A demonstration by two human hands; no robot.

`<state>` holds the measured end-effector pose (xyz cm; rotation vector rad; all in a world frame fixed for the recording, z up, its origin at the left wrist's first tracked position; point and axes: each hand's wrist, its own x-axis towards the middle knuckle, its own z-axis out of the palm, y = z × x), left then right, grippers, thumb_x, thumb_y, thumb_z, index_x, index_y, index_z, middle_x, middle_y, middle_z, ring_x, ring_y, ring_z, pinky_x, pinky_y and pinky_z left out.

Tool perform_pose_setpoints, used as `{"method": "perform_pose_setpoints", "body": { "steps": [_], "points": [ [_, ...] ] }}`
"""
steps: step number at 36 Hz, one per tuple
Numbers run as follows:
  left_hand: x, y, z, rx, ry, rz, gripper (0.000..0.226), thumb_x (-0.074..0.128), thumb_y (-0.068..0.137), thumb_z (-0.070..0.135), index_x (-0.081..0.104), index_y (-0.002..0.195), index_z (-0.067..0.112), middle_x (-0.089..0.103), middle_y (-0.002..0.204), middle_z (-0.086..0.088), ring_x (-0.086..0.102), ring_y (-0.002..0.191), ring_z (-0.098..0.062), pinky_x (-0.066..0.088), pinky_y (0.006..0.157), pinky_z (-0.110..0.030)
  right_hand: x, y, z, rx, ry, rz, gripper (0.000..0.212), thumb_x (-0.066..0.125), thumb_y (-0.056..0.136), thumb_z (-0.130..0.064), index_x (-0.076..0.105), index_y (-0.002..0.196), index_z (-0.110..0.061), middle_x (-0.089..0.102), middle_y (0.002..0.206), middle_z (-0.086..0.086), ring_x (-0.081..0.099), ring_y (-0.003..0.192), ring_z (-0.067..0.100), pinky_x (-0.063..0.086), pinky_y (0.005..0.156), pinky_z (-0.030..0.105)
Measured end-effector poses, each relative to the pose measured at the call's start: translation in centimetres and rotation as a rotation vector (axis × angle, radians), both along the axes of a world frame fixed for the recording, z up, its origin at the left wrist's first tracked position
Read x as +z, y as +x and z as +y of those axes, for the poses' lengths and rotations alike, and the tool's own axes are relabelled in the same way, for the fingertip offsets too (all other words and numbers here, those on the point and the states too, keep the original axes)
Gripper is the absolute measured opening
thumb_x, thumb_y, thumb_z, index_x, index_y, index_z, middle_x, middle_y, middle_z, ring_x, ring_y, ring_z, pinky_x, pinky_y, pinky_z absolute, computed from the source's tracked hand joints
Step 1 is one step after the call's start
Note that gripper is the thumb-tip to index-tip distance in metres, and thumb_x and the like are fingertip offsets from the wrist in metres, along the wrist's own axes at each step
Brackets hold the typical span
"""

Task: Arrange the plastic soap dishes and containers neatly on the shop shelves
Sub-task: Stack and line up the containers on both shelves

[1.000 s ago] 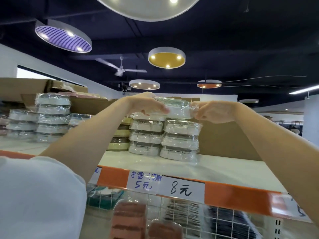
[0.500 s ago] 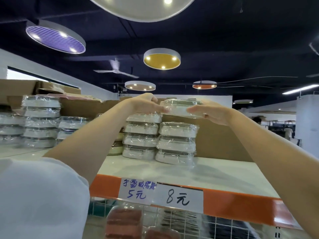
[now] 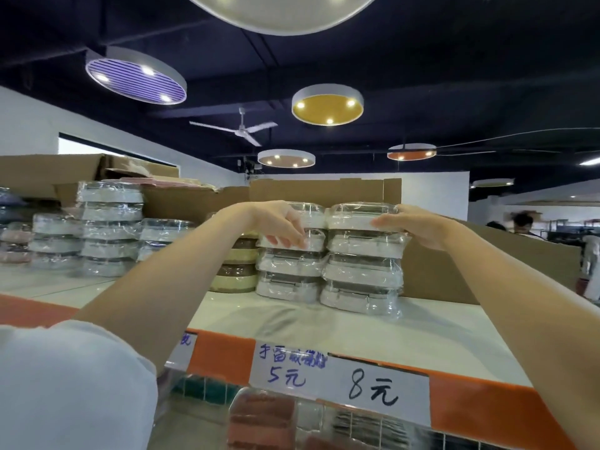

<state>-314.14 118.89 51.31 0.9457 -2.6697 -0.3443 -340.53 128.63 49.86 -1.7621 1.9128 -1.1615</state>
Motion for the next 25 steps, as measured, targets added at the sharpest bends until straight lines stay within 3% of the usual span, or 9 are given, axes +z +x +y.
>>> {"method": "perform_pose_setpoints", "body": {
  "steps": [2,5,7,9,13,18,20,23,25],
  "points": [
    [-0.3,0.1,0.0,0.013,-0.003,0.007,0.031,0.066,0.088,0.029,0.062,0.114,0.012,0.065,0.109,-0.001,0.062,0.099,-0.012,0.049,0.077,-0.020,-0.1,-0.1,0.2,0.009,-0.003,0.004,0.080,0.065,0.086,-0.038,0.025,0.147,-0.006,0.035,0.148,0.003,0.034,0.134,0.020,0.021,0.112,0.035],
    [-0.7,0.2,0.3,0.027,0.003,-0.006,0.030,0.066,0.088,0.031,0.062,0.113,0.014,0.065,0.111,-0.001,0.063,0.099,-0.012,0.051,0.084,-0.026,-0.2,0.6,1.2,0.001,-0.017,0.018,0.096,0.066,0.077,-0.046,0.020,0.149,-0.002,0.033,0.150,0.011,0.037,0.131,0.021,0.026,0.108,0.031],
    [-1.0,0.3,0.8,0.026,0.011,-0.014,0.030,0.066,0.088,0.032,0.062,0.113,0.015,0.064,0.110,0.001,0.063,0.098,-0.011,0.051,0.088,-0.028,-0.2,0.9,1.8,-0.003,-0.024,0.047,0.100,0.066,0.073,-0.050,0.028,0.142,0.010,0.035,0.147,0.027,0.038,0.133,0.037,0.030,0.111,0.036],
    [-1.3,0.3,1.2,0.023,0.006,-0.008,0.029,0.066,0.088,0.033,0.062,0.111,0.017,0.064,0.108,0.001,0.062,0.096,-0.010,0.051,0.088,-0.028,-0.4,1.1,2.5,-0.048,-0.018,0.085,0.090,0.065,0.078,-0.047,0.036,0.134,0.017,0.035,0.142,0.036,0.035,0.132,0.049,0.032,0.111,0.048],
    [-2.2,0.2,2.3,0.002,-0.013,-0.033,0.027,0.065,0.089,0.034,0.061,0.109,0.017,0.065,0.106,-0.002,0.063,0.094,-0.013,0.053,0.081,-0.027,-0.7,1.5,4.2,-0.137,-0.028,0.108,0.080,0.067,0.073,-0.055,0.042,0.133,-0.008,0.046,0.139,0.010,0.047,0.121,0.023,0.041,0.098,0.034],
    [-3.3,0.6,3.3,-0.056,-0.026,-0.046,0.028,0.060,0.091,0.032,0.058,0.112,0.014,0.063,0.102,0.002,0.061,0.091,-0.009,0.052,0.085,-0.027,-0.9,2.9,6.5,-0.339,-0.061,0.235,0.094,0.070,0.079,-0.052,0.027,0.147,-0.004,0.040,0.146,0.013,0.042,0.131,0.029,0.041,0.107,0.045],
    [-3.6,1.0,3.6,-0.084,-0.043,-0.051,0.025,0.060,0.092,0.032,0.057,0.110,0.015,0.062,0.100,0.003,0.060,0.089,-0.008,0.051,0.082,-0.024,-1.3,3.9,7.2,-0.409,-0.078,0.347,0.084,0.069,0.084,-0.045,0.028,0.145,-0.002,0.043,0.142,0.015,0.044,0.127,0.029,0.042,0.104,0.041],
    [-4.2,2.2,4.2,-0.124,-0.079,-0.058,0.027,0.059,0.092,0.034,0.057,0.112,0.015,0.061,0.104,0.002,0.059,0.092,-0.009,0.050,0.082,-0.024,-1.9,6.0,8.0,-0.494,-0.101,0.534,0.063,0.069,0.086,-0.038,0.040,0.131,-0.005,0.051,0.128,0.013,0.050,0.108,0.024,0.044,0.090,0.036],
    [-4.6,3.1,4.7,-0.148,-0.101,-0.068,0.031,0.058,0.093,0.035,0.059,0.115,0.012,0.062,0.107,0.001,0.058,0.093,-0.011,0.049,0.083,-0.025,-2.6,7.7,8.6,-0.553,-0.075,0.655,0.059,0.069,0.086,-0.038,0.042,0.128,-0.007,0.052,0.125,0.012,0.050,0.107,0.024,0.045,0.090,0.038]
  ]
}}
